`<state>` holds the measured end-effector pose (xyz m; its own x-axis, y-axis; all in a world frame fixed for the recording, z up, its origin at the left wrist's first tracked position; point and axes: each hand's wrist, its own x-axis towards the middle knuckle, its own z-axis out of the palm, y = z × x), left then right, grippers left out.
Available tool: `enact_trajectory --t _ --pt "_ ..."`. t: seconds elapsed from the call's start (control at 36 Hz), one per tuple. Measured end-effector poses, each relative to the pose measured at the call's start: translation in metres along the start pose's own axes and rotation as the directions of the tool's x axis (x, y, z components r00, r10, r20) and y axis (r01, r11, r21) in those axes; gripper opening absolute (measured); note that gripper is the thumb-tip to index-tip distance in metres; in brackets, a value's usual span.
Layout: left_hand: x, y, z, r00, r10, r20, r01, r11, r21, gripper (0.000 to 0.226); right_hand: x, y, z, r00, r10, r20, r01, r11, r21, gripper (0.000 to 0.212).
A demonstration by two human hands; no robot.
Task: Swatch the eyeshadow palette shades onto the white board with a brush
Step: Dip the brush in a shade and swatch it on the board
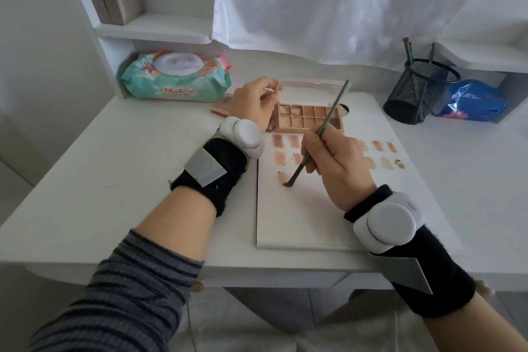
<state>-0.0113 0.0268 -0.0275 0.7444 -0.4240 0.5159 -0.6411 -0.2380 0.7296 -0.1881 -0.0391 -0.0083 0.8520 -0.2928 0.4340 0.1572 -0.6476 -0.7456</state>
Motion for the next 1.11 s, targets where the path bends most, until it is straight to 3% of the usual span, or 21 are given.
enact_trajectory --t 0.19,1.0,1.11 --pt "0.001 0.000 -0.001 0.999 0.028 -0.018 -0.028 0.999 0.016 0.020 0.003 0.002 0.001 0.999 0.032 -0.043 -0.033 0.999 -0.006 0.028" --pt "0.000 0.002 -0.001 1.000 -0.025 -0.001 0.025 1.000 0.006 0.015 0.001 0.000 -0.002 1.000 0.017 0.009 -0.017 0.999 0.046 0.030" --pt "-0.002 0.003 -0.002 1.000 -0.017 -0.007 0.017 1.000 0.009 0.017 0.014 0.002 -0.010 0.983 0.040 -0.179 -0.006 0.983 0.184 0.020"
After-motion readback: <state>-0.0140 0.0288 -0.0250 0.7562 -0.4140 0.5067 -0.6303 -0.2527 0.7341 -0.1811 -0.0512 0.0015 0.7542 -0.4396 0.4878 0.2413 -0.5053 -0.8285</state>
